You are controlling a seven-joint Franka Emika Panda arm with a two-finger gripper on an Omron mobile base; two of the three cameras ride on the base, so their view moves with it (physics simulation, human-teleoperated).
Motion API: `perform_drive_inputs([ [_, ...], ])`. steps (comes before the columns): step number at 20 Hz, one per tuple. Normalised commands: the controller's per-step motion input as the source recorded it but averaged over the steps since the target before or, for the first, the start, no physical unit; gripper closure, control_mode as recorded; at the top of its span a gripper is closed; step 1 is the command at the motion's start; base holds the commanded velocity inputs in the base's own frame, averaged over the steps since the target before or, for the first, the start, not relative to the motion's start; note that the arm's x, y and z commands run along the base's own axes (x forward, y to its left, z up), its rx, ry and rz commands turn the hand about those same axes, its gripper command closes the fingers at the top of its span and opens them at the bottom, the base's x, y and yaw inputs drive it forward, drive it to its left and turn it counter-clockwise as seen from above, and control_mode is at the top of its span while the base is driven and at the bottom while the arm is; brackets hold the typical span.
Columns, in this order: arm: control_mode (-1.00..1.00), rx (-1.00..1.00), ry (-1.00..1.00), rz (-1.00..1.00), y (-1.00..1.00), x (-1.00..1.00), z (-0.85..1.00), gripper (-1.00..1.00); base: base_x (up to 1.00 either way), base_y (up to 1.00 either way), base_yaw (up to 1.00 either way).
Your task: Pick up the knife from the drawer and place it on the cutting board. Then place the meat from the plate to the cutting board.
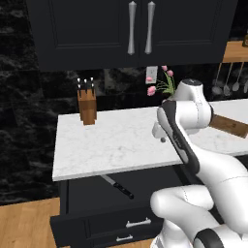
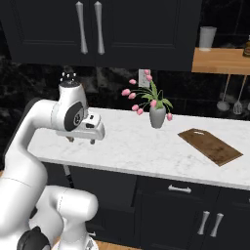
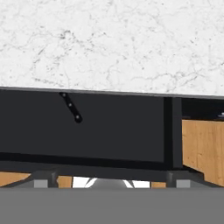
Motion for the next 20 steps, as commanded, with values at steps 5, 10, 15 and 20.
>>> perform_drive_inputs([
  [5, -1.00, -0.03, 0.02, 0.00, 0.14, 0.00, -0.46, -1.00, 0.00, 0.00, 0.00],
  [10, 1.00, 0.00, 0.00, -0.01, 0.02, 0.03, -0.02, -1.00, -0.02, 0.03, -0.01],
  [15, 1.00, 0.00, 0.00, 0.00, 0.00, 0.00, 0.00, -1.00, -0.64, 0.00, 0.00],
  [20, 1.00, 0.00, 0.00, 0.00, 0.00, 0.00, 0.00, -1.00, -0.47, -0.04, 0.00],
])
